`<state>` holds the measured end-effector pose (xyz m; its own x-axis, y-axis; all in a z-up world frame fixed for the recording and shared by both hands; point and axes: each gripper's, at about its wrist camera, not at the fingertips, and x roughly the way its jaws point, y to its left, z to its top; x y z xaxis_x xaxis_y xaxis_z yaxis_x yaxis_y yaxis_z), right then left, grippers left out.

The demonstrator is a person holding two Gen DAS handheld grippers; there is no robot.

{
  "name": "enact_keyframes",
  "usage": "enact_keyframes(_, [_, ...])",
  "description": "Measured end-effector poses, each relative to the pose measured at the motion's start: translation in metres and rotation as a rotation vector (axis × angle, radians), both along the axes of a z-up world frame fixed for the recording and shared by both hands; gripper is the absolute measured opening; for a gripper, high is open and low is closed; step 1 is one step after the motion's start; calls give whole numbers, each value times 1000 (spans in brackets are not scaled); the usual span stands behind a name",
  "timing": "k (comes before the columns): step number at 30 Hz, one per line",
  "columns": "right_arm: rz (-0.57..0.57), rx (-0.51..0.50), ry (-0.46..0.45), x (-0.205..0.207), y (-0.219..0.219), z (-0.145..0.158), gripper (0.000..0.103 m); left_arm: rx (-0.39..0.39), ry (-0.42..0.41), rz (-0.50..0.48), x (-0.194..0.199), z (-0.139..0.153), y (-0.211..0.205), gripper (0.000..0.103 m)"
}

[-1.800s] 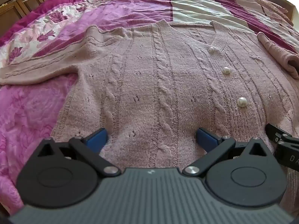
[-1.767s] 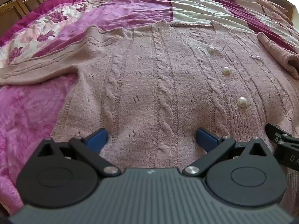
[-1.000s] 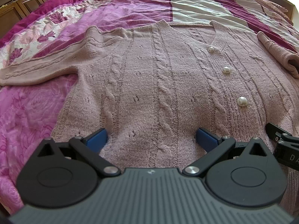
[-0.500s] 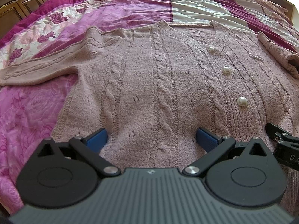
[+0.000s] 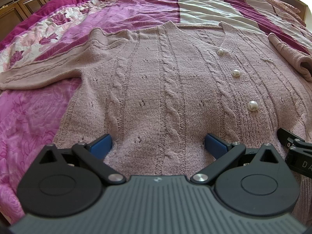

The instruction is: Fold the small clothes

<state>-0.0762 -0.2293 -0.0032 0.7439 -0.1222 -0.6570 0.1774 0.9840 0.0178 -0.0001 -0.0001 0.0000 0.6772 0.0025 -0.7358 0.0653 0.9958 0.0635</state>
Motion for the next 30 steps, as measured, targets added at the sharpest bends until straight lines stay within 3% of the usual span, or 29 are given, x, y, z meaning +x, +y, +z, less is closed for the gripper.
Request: enact_keyframes(30, [-3, 5, 51, 10, 0, 3, 103, -6, 62, -3, 11, 2, 0, 103])
